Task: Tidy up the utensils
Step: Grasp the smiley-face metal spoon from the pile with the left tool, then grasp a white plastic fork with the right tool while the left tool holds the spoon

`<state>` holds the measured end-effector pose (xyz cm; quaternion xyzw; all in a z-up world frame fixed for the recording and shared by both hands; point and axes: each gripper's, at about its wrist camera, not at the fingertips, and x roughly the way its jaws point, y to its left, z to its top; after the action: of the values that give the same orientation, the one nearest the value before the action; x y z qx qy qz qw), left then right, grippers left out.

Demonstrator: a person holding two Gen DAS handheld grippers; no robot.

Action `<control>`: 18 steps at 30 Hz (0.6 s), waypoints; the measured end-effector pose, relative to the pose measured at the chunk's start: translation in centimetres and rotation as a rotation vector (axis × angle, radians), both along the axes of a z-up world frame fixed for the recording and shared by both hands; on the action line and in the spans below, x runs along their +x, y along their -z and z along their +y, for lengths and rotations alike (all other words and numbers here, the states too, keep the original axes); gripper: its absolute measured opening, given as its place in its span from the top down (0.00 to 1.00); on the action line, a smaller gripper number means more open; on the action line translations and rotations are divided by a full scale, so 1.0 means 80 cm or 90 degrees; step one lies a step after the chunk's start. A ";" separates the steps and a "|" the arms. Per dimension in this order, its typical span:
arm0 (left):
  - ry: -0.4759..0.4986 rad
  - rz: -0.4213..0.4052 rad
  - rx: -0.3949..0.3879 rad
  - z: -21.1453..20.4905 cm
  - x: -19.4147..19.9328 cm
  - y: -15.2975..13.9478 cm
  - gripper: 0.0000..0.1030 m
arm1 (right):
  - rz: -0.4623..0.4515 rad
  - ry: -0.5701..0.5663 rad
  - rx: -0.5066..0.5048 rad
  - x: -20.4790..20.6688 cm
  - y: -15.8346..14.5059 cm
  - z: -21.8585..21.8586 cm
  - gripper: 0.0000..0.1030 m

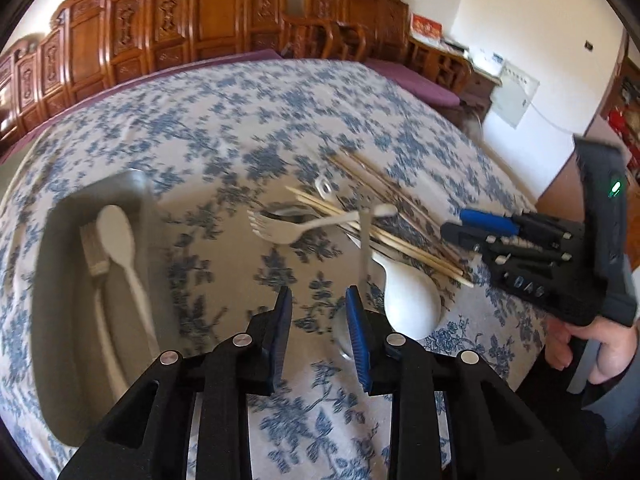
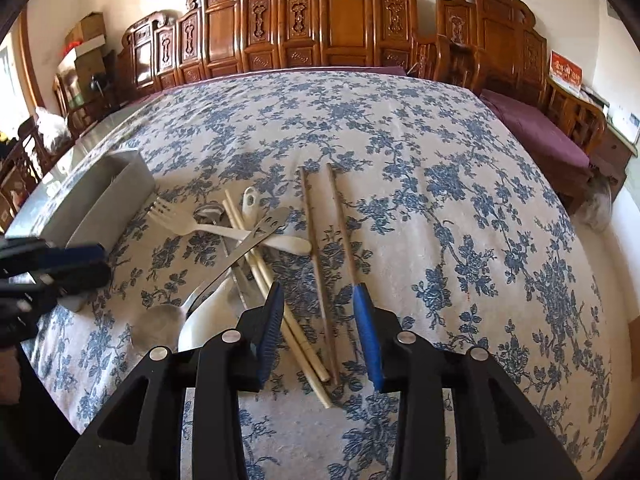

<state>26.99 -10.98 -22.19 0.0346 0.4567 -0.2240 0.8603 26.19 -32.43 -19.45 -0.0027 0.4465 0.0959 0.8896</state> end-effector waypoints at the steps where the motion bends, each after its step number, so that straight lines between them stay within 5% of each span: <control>1: 0.008 0.006 0.002 -0.007 0.004 0.004 0.79 | -0.002 0.004 0.000 0.001 0.000 -0.003 0.63; 18: 0.071 0.069 0.073 -0.075 0.047 0.046 0.85 | -0.018 0.029 0.035 0.006 -0.009 -0.018 0.63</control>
<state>30.74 -16.97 -25.90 0.0970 0.5123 -0.2467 0.8169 26.67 -33.87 -18.73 0.0307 0.4309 0.0876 0.8976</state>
